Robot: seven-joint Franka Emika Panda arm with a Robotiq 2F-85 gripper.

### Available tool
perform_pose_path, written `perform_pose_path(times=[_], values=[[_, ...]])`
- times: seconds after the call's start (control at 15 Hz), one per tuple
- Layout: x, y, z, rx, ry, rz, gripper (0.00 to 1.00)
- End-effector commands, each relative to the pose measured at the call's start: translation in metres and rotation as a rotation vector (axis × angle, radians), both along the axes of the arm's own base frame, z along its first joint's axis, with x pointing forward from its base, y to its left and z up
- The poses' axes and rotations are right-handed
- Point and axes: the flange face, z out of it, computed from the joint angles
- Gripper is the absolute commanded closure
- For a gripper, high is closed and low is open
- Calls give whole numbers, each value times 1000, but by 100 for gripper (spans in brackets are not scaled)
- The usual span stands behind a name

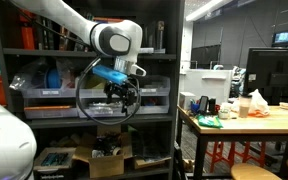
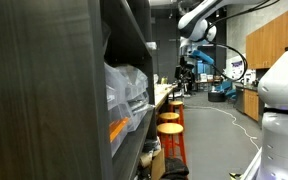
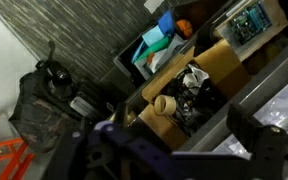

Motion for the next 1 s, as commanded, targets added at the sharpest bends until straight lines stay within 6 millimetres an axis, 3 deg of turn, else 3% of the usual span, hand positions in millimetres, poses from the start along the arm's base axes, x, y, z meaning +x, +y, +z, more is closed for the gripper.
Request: perform_pose_path(times=[0.0, 0.47, 0.8, 0.93], values=[[-11, -34, 35, 77, -112, -41, 0], [-3, -82, 87, 363, -400, -144, 0], [6, -89, 107, 493, -481, -163, 0], [0, -89, 101, 467, -472, -182, 0]])
